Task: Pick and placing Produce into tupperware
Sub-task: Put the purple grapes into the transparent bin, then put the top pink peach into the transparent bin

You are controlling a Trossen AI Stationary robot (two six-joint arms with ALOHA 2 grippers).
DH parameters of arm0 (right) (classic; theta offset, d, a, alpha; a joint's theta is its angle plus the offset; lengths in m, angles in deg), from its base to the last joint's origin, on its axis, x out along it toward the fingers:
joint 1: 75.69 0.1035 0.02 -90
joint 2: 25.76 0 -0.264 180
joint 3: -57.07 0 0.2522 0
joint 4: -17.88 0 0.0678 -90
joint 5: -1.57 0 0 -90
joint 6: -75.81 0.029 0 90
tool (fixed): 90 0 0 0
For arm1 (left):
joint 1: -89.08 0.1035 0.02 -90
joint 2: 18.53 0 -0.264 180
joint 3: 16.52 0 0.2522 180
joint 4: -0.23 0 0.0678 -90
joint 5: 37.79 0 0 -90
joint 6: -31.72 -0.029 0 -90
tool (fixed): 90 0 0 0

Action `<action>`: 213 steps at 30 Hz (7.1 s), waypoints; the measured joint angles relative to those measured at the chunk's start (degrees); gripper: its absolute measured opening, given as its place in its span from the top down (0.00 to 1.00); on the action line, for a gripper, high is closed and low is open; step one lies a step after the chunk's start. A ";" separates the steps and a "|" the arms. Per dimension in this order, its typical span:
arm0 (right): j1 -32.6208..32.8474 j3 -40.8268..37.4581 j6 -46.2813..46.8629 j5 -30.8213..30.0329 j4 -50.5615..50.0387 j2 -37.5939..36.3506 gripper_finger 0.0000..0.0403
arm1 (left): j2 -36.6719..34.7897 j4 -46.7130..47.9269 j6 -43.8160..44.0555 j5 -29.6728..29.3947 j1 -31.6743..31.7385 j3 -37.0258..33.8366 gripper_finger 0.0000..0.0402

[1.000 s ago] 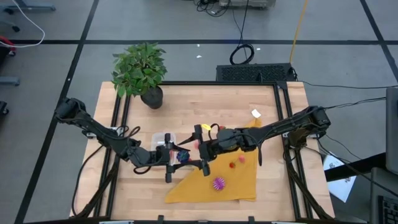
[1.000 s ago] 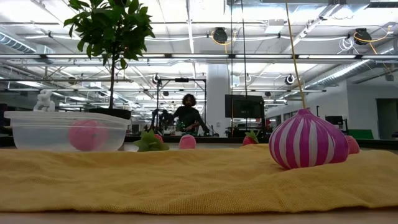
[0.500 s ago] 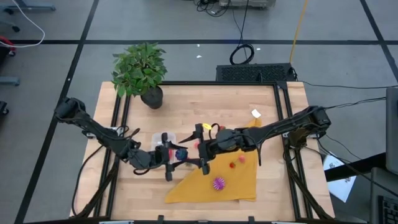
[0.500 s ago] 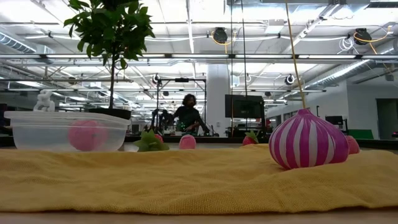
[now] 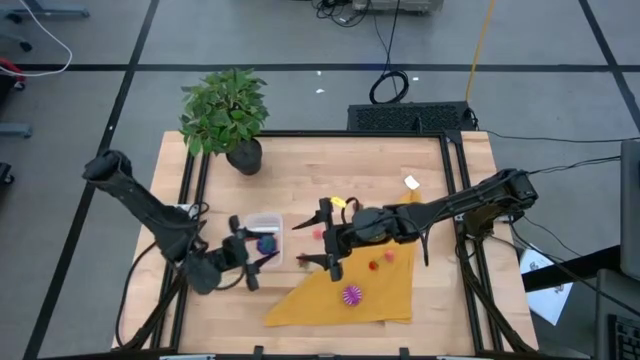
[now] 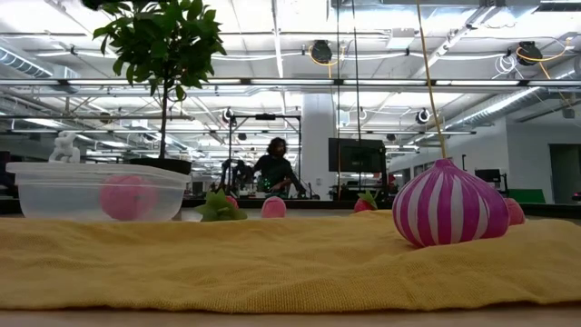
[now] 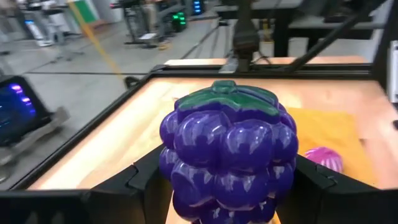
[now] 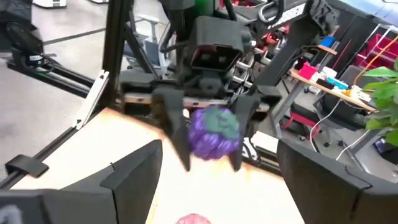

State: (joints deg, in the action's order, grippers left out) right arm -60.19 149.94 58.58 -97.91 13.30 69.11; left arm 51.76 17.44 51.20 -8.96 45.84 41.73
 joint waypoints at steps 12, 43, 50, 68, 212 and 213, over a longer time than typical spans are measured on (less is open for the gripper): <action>-0.02 0.00 0.70 -1.38 -0.65 0.00 0.23 | -1.02 20.42 38.75 -16.28 -10.28 -6.64 0.44; -0.54 -0.02 2.23 -1.33 -2.32 0.00 0.23 | -3.37 6.53 44.51 7.08 5.66 -20.79 0.44; -1.19 -0.02 3.06 -1.33 -3.86 0.00 0.23 | -9.66 7.59 38.71 12.04 8.14 -20.73 0.44; -1.56 -0.02 2.81 -1.33 -4.36 0.02 0.23 | -10.75 12.19 42.00 23.17 11.81 -20.72 0.44; -9.17 -3.70 19.93 8.35 -26.63 10.08 0.23 | -11.03 -2.99 1.18 9.71 -6.62 -7.26 0.18; -9.49 -4.46 20.33 8.35 -25.91 10.08 0.23 | -11.03 -2.98 1.18 9.72 -6.62 -7.26 0.18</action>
State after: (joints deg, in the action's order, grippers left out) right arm -69.68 145.48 78.90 -89.56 -12.61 79.19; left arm 40.74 14.46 52.38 0.76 39.22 34.48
